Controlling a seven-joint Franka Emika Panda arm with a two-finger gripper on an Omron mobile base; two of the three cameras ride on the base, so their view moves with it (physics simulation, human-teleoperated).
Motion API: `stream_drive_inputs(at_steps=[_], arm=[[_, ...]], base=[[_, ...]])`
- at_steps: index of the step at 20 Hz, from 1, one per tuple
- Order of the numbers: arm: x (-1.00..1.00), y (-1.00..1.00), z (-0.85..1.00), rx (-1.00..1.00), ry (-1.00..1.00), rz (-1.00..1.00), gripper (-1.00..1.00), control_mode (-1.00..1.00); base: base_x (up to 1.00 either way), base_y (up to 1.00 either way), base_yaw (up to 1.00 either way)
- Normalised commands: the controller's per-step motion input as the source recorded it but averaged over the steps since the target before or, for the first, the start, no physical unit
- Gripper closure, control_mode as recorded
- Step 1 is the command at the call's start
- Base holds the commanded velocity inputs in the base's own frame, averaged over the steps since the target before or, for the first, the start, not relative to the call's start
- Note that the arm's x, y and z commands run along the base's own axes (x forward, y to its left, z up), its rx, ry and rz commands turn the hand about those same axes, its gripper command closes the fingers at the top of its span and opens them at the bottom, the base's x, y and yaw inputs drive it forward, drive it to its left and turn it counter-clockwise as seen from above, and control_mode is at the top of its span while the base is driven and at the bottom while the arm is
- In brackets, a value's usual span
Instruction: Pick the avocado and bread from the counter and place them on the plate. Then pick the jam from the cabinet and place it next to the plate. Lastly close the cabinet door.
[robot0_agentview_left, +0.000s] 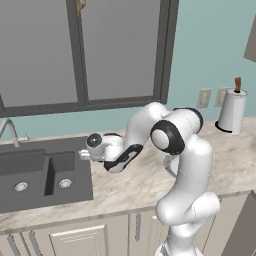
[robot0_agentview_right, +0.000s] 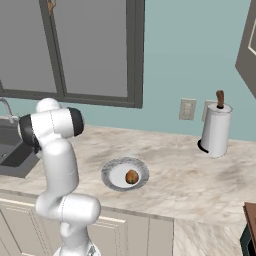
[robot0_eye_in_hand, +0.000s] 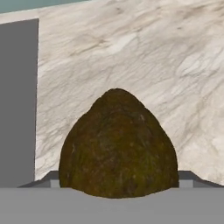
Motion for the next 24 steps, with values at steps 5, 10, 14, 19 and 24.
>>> stream_drive_inputs(at_steps=[5,10,14,19,24], arm=[[0.06,0.00,-0.01,0.00,0.00,0.00,1.00,-1.00],[0.00,-0.02,0.15,0.00,0.00,0.00,1.00,-1.00],[-0.08,-0.09,0.56,0.00,-0.01,0.00,1.00,-1.00],[-0.29,-0.13,0.53,0.00,-0.05,0.00,1.00,-1.00],[-0.40,-0.17,0.73,0.00,-0.06,0.00,1.00,-1.00]], base=[[0.00,0.00,0.00],[0.00,0.00,0.00],[0.00,0.00,0.00],[0.00,0.00,0.00],[0.00,0.00,0.00]])
